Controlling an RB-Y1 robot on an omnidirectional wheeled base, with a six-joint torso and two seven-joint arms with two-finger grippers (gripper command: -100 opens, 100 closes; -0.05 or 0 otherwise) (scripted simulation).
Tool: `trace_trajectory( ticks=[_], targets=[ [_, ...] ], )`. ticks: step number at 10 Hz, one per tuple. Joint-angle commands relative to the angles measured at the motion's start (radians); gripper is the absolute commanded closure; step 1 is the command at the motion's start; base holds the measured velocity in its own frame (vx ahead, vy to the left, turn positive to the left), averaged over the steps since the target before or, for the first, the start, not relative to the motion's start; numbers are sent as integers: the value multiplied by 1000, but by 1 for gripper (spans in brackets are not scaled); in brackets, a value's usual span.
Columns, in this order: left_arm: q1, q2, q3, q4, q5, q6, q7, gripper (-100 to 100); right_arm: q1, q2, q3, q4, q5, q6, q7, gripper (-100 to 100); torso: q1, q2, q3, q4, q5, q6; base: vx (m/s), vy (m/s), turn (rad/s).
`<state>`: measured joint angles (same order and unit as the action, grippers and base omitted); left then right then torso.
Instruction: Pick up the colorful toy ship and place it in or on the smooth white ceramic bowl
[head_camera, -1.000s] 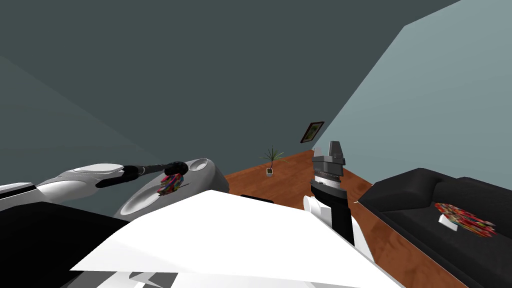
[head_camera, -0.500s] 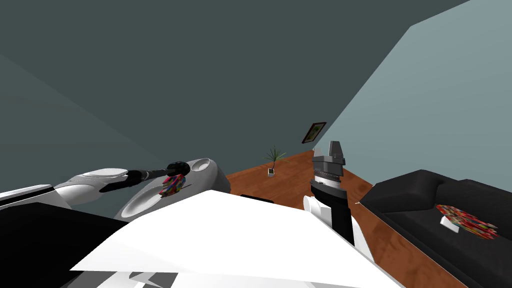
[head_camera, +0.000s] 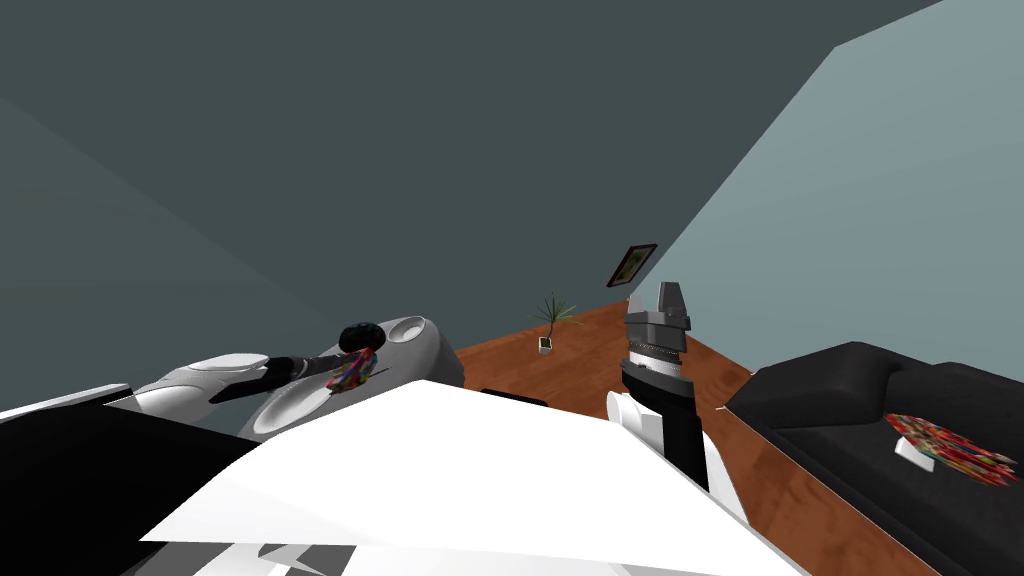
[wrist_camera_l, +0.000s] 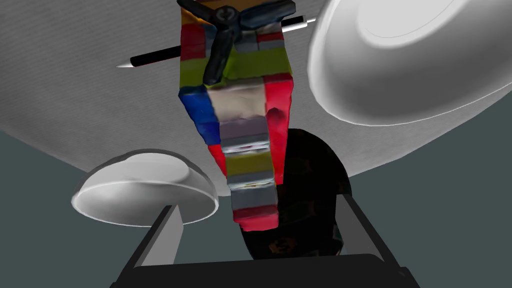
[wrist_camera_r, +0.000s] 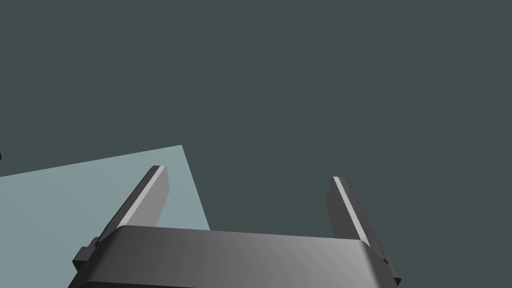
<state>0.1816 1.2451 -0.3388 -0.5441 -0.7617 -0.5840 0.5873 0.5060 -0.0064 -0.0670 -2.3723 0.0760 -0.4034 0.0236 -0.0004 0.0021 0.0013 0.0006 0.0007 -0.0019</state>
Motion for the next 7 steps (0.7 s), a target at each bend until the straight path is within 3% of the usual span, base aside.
trace_trajectory(
  ticks=[1,2,3,4,5,6,7],
  targets=[
    [0,0,0,0,0,0,0,-100,0,0,0,0,0,0,0,0,0,0,0,0,0,0,-3,11,1],
    [3,0,-1,-5,0,3,3,0,0,0,0,0,0,0,0,0,-2,0,0,0,-1,0,0,0,0],
    [2,-31,-1,7,8,21,-20,-100,0,0,0,0,0,0,0,0,-2,-1,0,0,-1,0,23,50,-52],
    [2,-41,-2,11,11,27,-27,-100,0,0,0,0,0,0,0,0,0,-2,-1,0,0,1,42,78,-63],
    [16,-27,0,-12,11,29,-10,-100,0,0,0,0,0,0,0,0,2,-3,-2,-1,0,0,19,35,-14],
    [17,-29,0,-12,12,32,-14,100,0,0,0,0,0,0,0,0,0,-2,-1,-1,0,0,3,6,0],
    [17,-29,0,-12,12,32,-13,100,0,0,0,0,0,0,0,0,-2,-2,-1,0,-1,0,0,0,0]
  ],
)
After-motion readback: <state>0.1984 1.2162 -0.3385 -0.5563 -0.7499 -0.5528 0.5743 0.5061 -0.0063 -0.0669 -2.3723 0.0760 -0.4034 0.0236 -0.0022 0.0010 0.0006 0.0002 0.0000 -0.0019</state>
